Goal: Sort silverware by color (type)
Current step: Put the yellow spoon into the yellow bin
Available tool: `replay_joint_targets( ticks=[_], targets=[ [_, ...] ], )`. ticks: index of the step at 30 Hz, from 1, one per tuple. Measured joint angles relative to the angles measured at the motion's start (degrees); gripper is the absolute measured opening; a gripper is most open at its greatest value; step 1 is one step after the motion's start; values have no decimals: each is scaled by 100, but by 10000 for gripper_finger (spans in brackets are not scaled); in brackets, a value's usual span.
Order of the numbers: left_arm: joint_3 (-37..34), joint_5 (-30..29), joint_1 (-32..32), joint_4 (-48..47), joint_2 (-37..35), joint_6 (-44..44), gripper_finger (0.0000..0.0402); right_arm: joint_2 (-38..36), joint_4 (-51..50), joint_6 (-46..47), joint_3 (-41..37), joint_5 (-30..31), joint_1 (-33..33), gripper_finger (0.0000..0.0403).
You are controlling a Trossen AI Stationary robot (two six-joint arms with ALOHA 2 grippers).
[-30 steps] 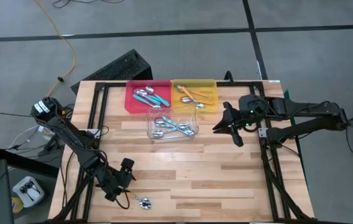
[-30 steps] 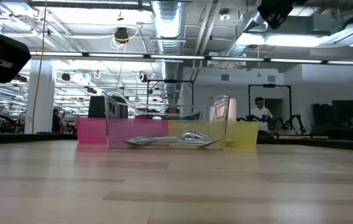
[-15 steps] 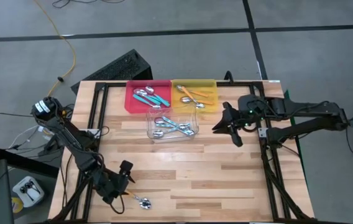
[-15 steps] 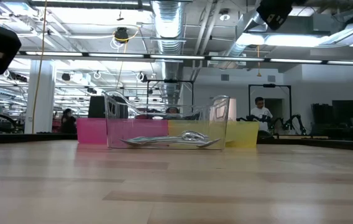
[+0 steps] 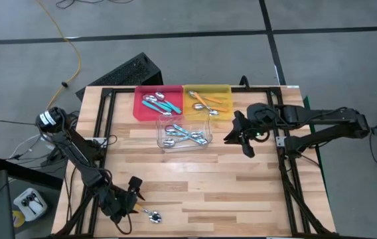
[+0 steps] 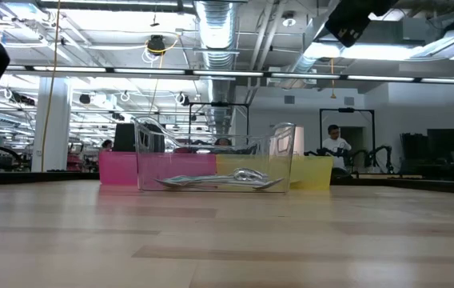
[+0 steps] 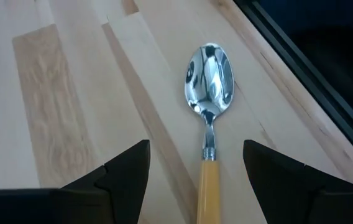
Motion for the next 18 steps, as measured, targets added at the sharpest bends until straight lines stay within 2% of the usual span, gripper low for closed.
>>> replay_joint_targets(
  ticks=[8, 18],
  targets=[
    [0, -182, -11, 500, 301, 1, 243, -11, -18, -2, 0, -2, 0, 87],
    [0, -162, -22, 648, 441, -107, 243, -11, -136, 11, 0, -2, 0, 87]
  ],
)
